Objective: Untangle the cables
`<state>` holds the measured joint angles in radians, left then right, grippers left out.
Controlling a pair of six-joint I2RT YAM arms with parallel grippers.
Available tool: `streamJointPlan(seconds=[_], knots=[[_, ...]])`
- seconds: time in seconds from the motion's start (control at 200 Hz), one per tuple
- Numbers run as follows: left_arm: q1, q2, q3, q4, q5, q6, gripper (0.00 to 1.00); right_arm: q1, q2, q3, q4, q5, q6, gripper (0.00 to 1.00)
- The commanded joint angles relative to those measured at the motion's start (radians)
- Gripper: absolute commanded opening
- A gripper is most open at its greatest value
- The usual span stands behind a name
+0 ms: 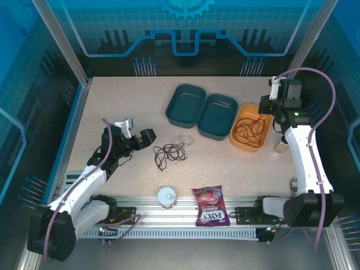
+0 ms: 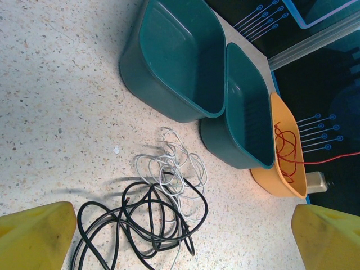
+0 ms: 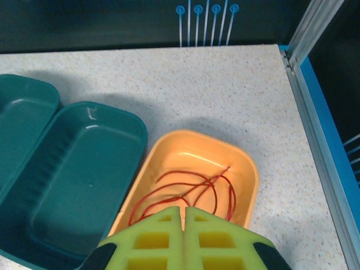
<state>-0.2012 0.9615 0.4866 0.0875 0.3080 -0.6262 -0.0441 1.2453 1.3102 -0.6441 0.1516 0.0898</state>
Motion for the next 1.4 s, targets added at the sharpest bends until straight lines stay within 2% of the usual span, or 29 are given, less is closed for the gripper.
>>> streamJointPlan(seconds=[0.0, 0.14, 0.455, 0.856, 1.396], knots=[[-0.006, 0.000, -0.013, 0.009, 0.008, 0.001, 0.99, 0.012, -0.016, -0.008, -0.037, 0.086, 0.002, 0.00], [-0.006, 0.000, -0.015, 0.004, 0.006, 0.005, 0.99, 0.010, 0.001, 0.005, -0.065, 0.157, -0.015, 0.00], [-0.006, 0.019, -0.008, 0.023, 0.006, -0.001, 0.99, 0.018, 0.069, -0.014, -0.060, 0.216, -0.025, 0.00], [-0.007, 0.041, -0.002, 0.035, 0.012, -0.004, 0.99, 0.066, 0.235, -0.004, -0.030, 0.351, -0.033, 0.00], [-0.008, -0.004, -0.016, -0.003, 0.005, -0.006, 0.99, 0.085, 0.560, 0.155, 0.030, 0.335, -0.047, 0.00]])
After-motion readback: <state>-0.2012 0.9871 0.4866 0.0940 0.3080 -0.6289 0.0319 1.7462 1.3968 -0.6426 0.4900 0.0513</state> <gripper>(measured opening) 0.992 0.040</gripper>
